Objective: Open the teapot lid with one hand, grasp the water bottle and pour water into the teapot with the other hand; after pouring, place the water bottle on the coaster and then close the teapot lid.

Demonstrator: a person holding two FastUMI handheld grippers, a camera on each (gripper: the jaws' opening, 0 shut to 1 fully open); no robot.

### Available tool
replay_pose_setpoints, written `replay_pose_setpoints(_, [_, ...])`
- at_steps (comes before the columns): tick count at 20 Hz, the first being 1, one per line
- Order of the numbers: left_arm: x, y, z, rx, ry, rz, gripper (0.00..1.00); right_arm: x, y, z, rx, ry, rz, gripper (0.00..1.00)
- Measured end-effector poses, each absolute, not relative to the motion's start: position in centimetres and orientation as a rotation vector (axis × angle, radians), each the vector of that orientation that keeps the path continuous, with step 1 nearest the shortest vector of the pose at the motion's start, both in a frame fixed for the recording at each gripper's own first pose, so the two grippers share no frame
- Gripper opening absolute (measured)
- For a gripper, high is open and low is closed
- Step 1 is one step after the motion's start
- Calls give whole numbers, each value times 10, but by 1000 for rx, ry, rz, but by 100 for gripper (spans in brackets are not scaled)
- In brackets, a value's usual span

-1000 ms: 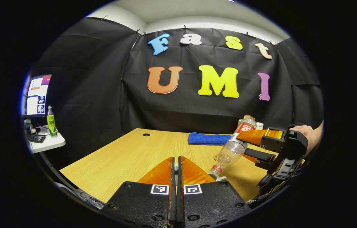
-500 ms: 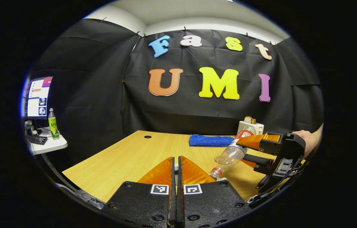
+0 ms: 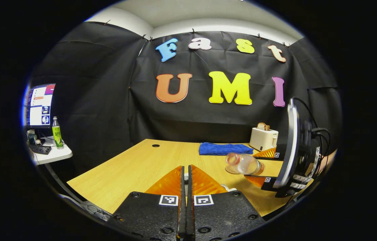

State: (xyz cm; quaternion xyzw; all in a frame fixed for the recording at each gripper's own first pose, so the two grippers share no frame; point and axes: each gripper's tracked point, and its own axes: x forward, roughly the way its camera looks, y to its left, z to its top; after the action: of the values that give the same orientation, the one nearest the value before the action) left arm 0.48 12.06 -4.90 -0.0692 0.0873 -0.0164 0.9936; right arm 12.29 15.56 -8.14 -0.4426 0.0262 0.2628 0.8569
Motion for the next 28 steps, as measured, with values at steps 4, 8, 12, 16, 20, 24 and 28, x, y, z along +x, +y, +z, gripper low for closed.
replay_pose_setpoints(4, [6,108,-45,-122,170,-54,3,148,144,-61,-538,115,558,68])
replay_pose_setpoints(8, [9,103,-38,-120,156,-60,3,189,120,-49,-171,192,496,67])
replay_pose_setpoints(12, [12,102,-39,-107,160,-59,3,227,122,-47,-51,188,464,67])
replay_pose_setpoints(16, [12,109,-45,-101,174,-34,3,250,130,-69,-48,190,460,66])
replay_pose_setpoints(20, [11,115,-54,-99,196,-15,3,270,141,-90,-35,228,458,67])
replay_pose_setpoints(24, [12,116,-61,-95,216,-13,3,272,143,-96,-53,227,448,69])
replay_pose_setpoints(28, [11,116,-64,-86,227,-15,3,272,141,-97,-58,219,438,74])
